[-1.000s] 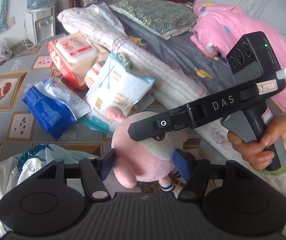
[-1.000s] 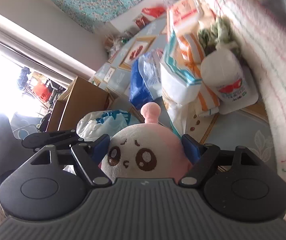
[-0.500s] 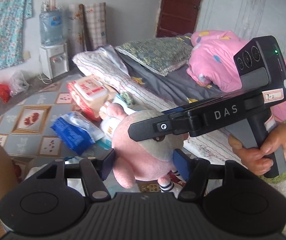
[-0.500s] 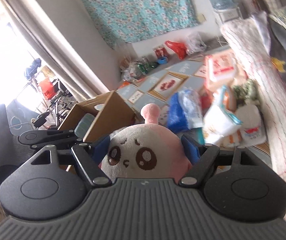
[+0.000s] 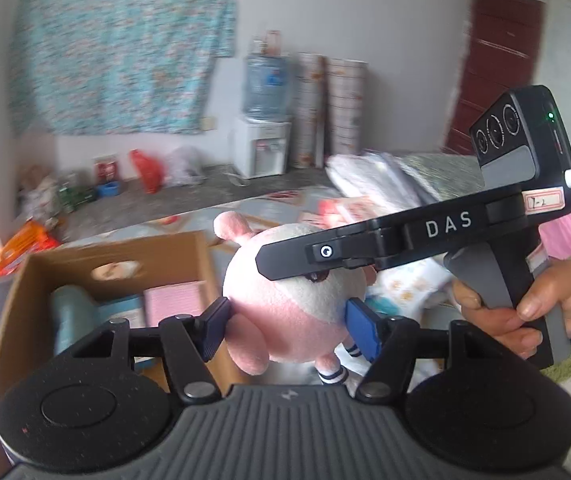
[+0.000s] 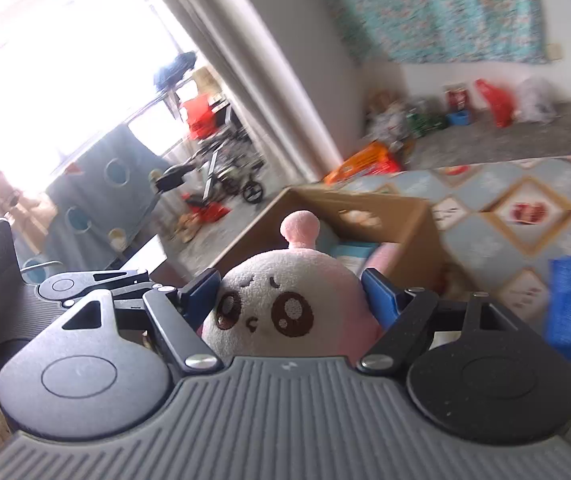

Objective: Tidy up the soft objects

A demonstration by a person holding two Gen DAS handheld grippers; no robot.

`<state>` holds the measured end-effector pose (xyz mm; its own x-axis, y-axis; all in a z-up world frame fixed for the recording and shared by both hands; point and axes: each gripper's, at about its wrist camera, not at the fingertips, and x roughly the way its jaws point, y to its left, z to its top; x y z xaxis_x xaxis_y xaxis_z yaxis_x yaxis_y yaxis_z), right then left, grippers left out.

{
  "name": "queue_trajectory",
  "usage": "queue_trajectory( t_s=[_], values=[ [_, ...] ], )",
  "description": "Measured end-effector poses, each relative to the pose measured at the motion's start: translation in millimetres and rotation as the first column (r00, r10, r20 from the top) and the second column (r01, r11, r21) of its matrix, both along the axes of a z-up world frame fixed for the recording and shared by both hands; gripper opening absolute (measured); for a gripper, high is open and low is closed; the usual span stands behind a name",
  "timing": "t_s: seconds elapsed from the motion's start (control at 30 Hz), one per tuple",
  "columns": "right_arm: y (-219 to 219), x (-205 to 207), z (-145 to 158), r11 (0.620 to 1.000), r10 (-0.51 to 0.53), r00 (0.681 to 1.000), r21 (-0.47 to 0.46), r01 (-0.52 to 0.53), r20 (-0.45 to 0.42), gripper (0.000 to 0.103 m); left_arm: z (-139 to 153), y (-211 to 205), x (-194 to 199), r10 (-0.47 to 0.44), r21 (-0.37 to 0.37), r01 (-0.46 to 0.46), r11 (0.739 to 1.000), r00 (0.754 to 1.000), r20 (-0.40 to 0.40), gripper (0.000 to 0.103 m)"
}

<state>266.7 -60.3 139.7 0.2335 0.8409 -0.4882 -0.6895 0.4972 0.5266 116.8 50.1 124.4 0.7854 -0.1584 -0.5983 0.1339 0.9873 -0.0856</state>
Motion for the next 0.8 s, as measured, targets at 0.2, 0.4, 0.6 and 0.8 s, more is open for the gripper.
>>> queue_trajectory(
  t_s=[0.2, 0.4, 0.6, 0.8],
  values=[
    [112, 18, -15, 0.99, 0.113, 0.992, -0.078, -0.117, -0.054, 0.077, -12, 68, -6, 0.179, -0.002, -0.179, 0.984, 0.984, -0.017, 0.062],
    [200, 40, -54, 0.971, 0.163, 0.975, -0.153, -0.186, -0.15, 0.077, -39, 117, 4, 0.311, 0.013, -0.311, 0.95, 0.949, -0.056, 0.061],
    [256, 55, -96, 0.96, 0.19, 0.958, -0.164, -0.227, -0.214, 0.076, -59, 141, 18, 0.388, 0.078, -0.383, 0.921, 0.918, -0.08, 0.06],
    [285, 64, -126, 0.956, 0.207, 0.951, -0.157, -0.247, -0.231, 0.076, -72, 153, 24, 0.419, 0.144, -0.403, 0.904, 0.901, -0.113, 0.061]
  ],
)
